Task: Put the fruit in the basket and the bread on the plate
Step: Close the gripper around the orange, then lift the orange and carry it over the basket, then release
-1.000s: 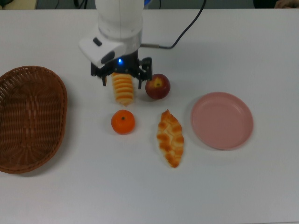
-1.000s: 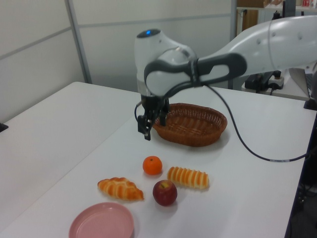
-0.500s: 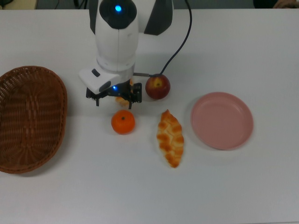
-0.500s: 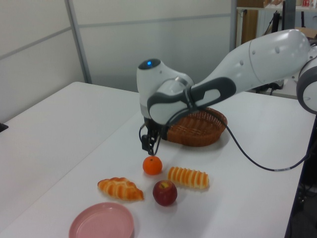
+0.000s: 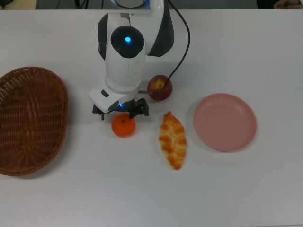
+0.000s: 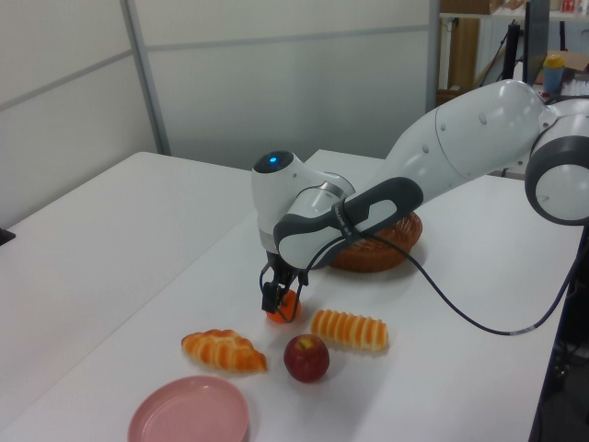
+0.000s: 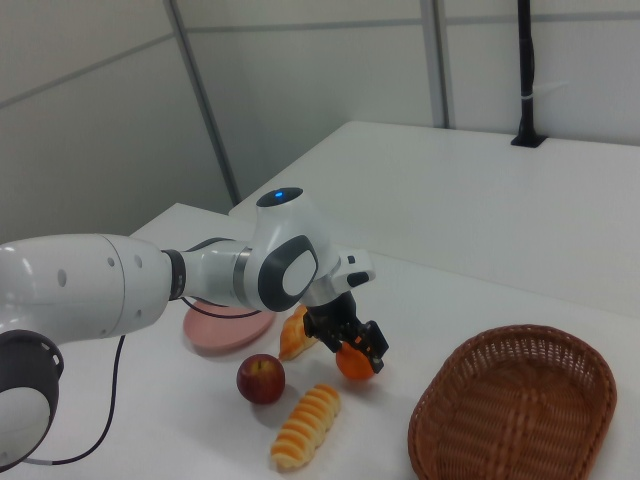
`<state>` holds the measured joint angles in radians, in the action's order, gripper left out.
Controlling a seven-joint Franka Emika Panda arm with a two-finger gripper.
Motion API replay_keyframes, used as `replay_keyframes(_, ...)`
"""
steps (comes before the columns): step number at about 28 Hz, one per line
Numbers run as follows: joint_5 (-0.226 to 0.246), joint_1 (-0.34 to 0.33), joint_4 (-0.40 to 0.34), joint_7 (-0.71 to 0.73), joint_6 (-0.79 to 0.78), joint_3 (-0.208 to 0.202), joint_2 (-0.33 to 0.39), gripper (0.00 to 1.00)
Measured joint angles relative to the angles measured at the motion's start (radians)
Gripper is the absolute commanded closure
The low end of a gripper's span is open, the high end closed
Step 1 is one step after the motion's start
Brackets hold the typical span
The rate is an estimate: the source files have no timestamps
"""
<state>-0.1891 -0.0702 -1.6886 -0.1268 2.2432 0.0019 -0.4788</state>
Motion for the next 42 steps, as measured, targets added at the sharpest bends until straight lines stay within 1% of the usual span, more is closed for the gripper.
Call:
replay_keyframes(6, 0.000, -0.001, 0.005, -0.032, 0.002, 0.002, -0.006, 0.00)
replay_keyframes(15, 0.000, -0.002, 0.035, -0.046, 0.002, 0.006, -0.002, 0.00)
replay_keyframes(20, 0.000, -0.027, 0.032, -0.074, 0.002, 0.013, -0.015, 0.00)
replay_keyframes(23, -0.013, -0.041, 0.030, -0.089, 0.002, 0.013, -0.034, 0.01)
replay_keyframes(25, -0.018, -0.043, 0.030, -0.094, 0.003, 0.013, -0.046, 0.07)
replay_keyframes(26, -0.019, -0.042, 0.031, -0.095, 0.006, 0.013, -0.050, 0.21)
replay_keyframes(27, -0.020, -0.039, 0.035, -0.096, 0.009, 0.013, -0.055, 0.32)
replay_keyframes(29, -0.021, -0.033, 0.041, -0.096, 0.012, 0.010, -0.057, 0.50)
replay_keyframes(30, -0.021, -0.029, 0.045, -0.096, 0.014, 0.009, -0.057, 0.56)
replay_keyframes(31, -0.021, -0.022, 0.049, -0.096, 0.017, 0.008, -0.057, 0.67)
replay_keyframes(34, -0.021, 0.004, 0.059, -0.095, 0.026, 0.006, -0.057, 0.72)
replay_keyframes(35, -0.021, 0.011, 0.061, -0.095, 0.028, 0.006, -0.057, 0.78)
replay_keyframes(36, -0.021, 0.016, 0.063, -0.094, 0.029, 0.006, -0.057, 0.89)
replay_keyframes(37, -0.021, 0.022, 0.064, -0.094, 0.030, 0.006, -0.057, 0.95)
replay_keyframes(38, -0.021, 0.024, 0.064, -0.094, 0.030, 0.006, -0.057, 0.99)
replay_keyframes(42, -0.021, 0.024, 0.066, -0.094, 0.031, 0.006, -0.057, 0.99)
